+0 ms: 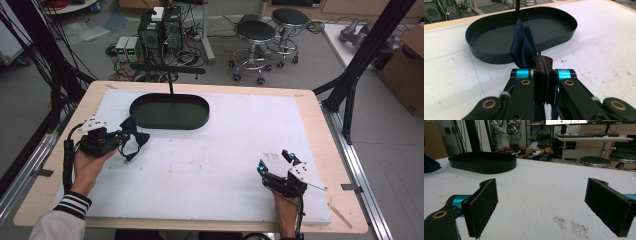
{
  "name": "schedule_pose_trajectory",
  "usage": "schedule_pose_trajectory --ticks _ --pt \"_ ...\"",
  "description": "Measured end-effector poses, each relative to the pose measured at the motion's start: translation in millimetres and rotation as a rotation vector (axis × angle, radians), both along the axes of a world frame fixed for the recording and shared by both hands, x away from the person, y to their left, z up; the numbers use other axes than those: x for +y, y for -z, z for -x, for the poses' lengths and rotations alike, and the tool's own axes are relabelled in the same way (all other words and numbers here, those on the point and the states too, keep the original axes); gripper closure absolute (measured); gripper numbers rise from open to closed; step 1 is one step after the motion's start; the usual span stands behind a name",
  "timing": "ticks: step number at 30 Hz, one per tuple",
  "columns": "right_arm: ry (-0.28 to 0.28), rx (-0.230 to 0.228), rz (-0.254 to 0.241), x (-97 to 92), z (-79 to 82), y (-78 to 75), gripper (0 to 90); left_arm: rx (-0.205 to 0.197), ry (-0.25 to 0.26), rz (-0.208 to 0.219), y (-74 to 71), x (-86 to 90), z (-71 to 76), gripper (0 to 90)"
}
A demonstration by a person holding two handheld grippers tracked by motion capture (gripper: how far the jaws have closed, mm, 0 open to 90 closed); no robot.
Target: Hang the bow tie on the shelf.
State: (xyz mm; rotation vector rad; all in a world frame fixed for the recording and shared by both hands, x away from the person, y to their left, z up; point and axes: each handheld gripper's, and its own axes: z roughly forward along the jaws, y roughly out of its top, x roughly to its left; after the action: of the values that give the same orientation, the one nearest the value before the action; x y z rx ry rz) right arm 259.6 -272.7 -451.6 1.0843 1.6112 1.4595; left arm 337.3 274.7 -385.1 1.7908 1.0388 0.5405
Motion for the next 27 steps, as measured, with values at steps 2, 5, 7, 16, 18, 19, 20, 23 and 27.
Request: schedule_pose_trajectory --ticks 2,5,7,16,18,19,20,23,27 --pt "0.0 0.0 0.0 0.0 0.0 0.0 10.4 -0.013 -0.003 -0.003 -3.1 -0.4 -0.2 88.4" --pt "0.0 0.0 0.0 0.1 0.0 0.0 10.4 -0.039 0.001 0.019 -10.0 -1.8 -1.2 88.4" --pt "0.0 0.001 0.0 0.0 0.0 0.0 10.4 -0.054 0.003 0.025 -14.8 -2.8 -2.4 88.4" --pt "-0.003 0.003 -0.003 -0.2 -0.2 0.0 10.4 -0.102 0.018 0.041 -32.3 -7.6 -7.6 88.5" --pt "-0.001 0.004 -0.002 0.0 -0.2 0.0 10.4 -0.108 0.019 0.049 -36.5 -8.0 -9.3 88.4" --pt "-0.001 0.004 -0.003 0.0 -0.1 -0.1 10.4 -0.111 0.021 0.056 -39.2 -8.4 -10.4 88.4" --pt "-0.001 0.004 -0.002 -0.1 -0.2 0.0 10.5 -0.121 0.019 0.056 -42.6 -9.3 -11.7 88.4" --pt "-0.001 0.004 -0.001 -0.2 -0.2 0.0 10.4 -0.137 0.022 0.033 -51.3 -11.7 -16.0 88.4" --pt "-0.001 0.001 -0.002 -0.5 -0.3 0.0 10.4 -0.152 0.026 0.037 -62.4 -13.5 -24.0 88.5"
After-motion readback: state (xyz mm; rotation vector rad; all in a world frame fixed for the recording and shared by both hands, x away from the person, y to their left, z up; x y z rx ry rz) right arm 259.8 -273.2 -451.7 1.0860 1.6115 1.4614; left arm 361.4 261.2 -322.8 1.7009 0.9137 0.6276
